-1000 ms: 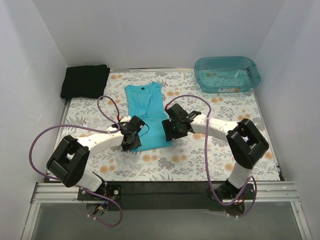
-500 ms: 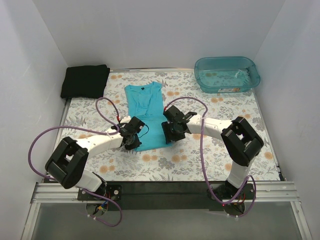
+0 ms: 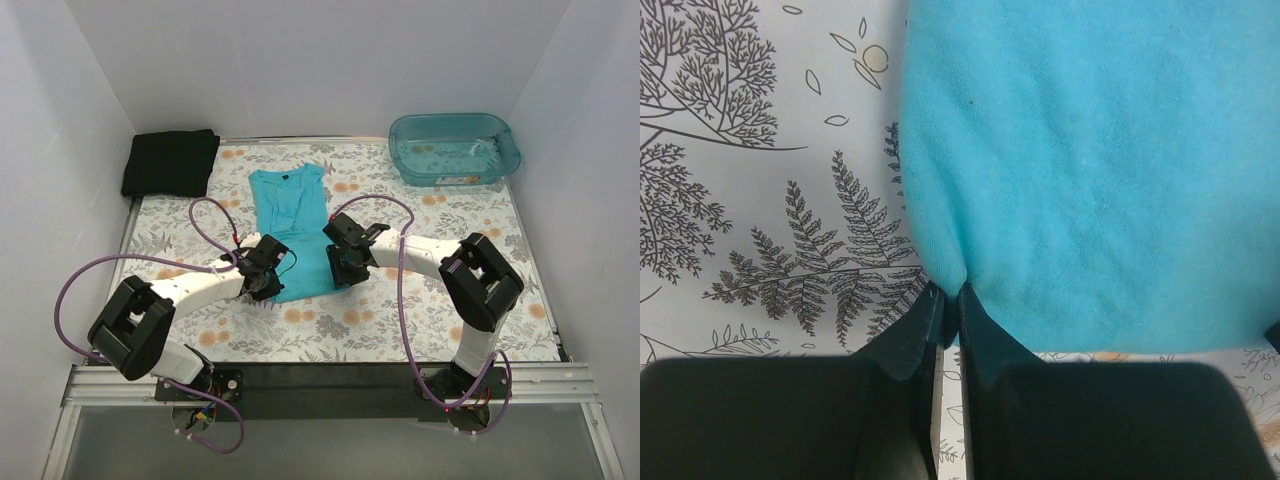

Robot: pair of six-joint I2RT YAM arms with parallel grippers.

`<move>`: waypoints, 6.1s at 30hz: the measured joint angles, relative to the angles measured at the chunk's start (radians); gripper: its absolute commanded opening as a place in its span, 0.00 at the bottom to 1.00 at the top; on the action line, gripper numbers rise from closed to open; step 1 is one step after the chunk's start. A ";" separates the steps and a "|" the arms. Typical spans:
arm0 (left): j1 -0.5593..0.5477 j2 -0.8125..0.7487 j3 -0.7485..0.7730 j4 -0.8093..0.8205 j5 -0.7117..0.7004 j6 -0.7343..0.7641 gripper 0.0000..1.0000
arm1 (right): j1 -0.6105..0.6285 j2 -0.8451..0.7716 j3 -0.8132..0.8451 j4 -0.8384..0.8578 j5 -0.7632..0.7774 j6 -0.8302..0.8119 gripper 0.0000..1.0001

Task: Fold and stack the t-shirts
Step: Fold the tshirt

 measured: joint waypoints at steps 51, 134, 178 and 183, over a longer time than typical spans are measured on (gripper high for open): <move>-0.300 -0.325 0.122 -0.513 0.385 -0.141 0.00 | 0.050 -0.291 -0.046 -0.478 -0.312 -0.178 0.01; 0.271 -0.071 0.111 -0.025 0.081 0.051 0.11 | -0.138 0.315 0.635 -0.210 -0.201 -0.412 0.15; 0.363 0.214 0.205 0.313 0.102 0.280 0.52 | -0.286 0.337 0.348 0.388 -0.546 -0.353 0.37; 0.364 0.084 0.192 0.315 0.105 0.273 0.63 | -0.297 0.269 0.280 0.487 -0.613 -0.259 0.37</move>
